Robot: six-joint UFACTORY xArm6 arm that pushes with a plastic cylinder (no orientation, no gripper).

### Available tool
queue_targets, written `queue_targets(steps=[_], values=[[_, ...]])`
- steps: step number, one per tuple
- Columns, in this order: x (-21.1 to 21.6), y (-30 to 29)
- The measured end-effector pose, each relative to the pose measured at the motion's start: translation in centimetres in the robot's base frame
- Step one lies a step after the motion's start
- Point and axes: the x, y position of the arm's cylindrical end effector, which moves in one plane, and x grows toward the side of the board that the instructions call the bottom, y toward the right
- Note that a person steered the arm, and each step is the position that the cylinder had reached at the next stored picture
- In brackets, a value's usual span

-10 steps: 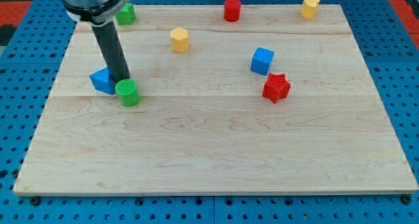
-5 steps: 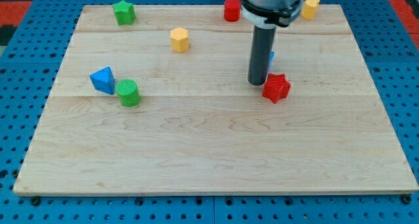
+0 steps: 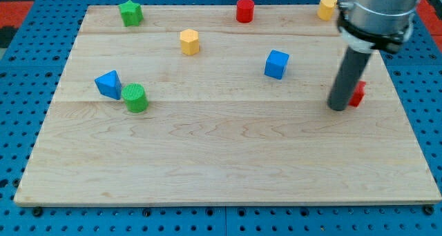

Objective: Move the red star vertically below the heart

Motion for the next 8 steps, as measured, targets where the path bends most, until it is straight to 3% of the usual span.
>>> queue_targets(steps=[2, 3, 4, 6, 7, 8], values=[[0.0, 8.4], [-3.0, 8.2], [-6.2, 3.8], [-0.2, 10.3], [2.9, 10.6], [2.9, 9.7]])
